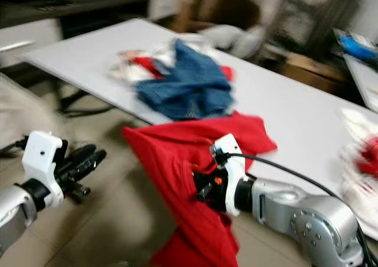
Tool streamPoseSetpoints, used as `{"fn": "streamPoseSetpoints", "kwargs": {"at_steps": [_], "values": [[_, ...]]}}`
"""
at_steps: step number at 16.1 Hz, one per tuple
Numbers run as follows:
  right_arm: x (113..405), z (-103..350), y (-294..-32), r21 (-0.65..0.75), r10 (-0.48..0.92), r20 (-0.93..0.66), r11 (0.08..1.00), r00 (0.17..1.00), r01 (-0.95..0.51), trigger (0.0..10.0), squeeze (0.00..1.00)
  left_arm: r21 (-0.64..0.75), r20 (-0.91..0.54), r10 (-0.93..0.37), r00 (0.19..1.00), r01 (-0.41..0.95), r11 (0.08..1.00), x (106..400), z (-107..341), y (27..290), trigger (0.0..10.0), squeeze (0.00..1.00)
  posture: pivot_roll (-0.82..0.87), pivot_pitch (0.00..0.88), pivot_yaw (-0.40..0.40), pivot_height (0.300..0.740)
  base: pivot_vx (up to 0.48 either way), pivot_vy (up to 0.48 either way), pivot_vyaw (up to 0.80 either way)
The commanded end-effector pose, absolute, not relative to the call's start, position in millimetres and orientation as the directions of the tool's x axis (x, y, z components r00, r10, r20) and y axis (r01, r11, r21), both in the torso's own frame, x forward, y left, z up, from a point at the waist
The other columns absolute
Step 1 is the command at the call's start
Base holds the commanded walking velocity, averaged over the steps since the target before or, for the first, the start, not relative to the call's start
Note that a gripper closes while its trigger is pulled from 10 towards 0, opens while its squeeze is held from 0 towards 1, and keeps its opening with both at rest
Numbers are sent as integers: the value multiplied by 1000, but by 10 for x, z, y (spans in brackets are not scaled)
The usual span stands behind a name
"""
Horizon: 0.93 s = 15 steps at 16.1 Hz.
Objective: Hang hanger
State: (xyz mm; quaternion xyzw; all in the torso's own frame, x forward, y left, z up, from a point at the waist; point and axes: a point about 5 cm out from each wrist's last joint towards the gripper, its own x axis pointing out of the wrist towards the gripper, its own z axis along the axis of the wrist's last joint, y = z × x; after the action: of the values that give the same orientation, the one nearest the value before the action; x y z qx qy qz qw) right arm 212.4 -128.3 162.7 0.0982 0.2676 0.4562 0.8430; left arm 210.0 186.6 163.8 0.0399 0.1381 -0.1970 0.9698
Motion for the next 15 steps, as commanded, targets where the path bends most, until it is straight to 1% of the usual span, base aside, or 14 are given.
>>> {"fn": "streamPoseSetpoints", "kwargs": {"at_steps": [1, 6, 7, 8, 9, 10, 11, 12, 15], "values": [[2155, 1672, -1307, 388, 816, -350, 573, 460, -722, 10000, 0, 15, -261, -411, 874, 429, 903, 2127, 1671, 1757, 10000, 0, 61, 0, -105, 740, 0, 0, 800], [2123, 1657, -1302, 384, 807, -349, 586, 476, -713, 10000, 0, 9, -280, -448, 849, 469, 883, 2108, 1636, 1680, 10000, 0, 47, 34, -89, 740, 0, 0, 800], [2117, 1633, -1304, 389, 799, -351, 599, 489, -699, 10000, 0, -20, -306, -454, 837, 472, 882, 2095, 1602, 1638, 10000, 0, 47, 34, -83, 740, 0, 0, 800], [2127, 1628, -1298, 395, 795, -343, 605, 500, -691, 10000, 0, -1, -328, -421, 845, 446, 895, 2110, 1590, 1624, 10000, 0, 50, 37, -80, 740, 0, 0, 800], [2144, 1613, -1289, 406, 793, -333, 608, 509, -682, 10000, 0, -42, -278, -426, 861, 432, 901, 2169, 1654, 1586, 10000, 0, 67, 38, -94, 740, 0, 0, 800], [2150, 1602, -1287, 407, 792, -334, 611, 511, -680, 10000, 0, -14, -256, -435, 863, 447, 895, 2189, 1690, 1579, 10000, 0, 69, 38, -99, 740, 0, 0, 800], [2157, 1589, -1284, 407, 790, -336, 613, 513, -678, 10000, 0, 66, -262, -430, 864, 460, 885, 2188, 1682, 1592, 10000, 0, 69, 31, -103, 740, 0, 0, 800], [2176, 1590, -1282, 405, 787, -331, 616, 520, -676, 10000, 0, 90, -251, -409, 877, 442, 893, 2204, 1676, 1603, 10000, 0, 72, 27, -106, 740, 0, 0, 800], [2248, 1599, -1309, 393, 771, -320, 636, 550, -664, 10000, 0, 51, -216, -384, 898, 403, 914, 2273, 1723, 1577, 10000, 0, 74, 17, -108, 740, 0, 0, 800]]}}
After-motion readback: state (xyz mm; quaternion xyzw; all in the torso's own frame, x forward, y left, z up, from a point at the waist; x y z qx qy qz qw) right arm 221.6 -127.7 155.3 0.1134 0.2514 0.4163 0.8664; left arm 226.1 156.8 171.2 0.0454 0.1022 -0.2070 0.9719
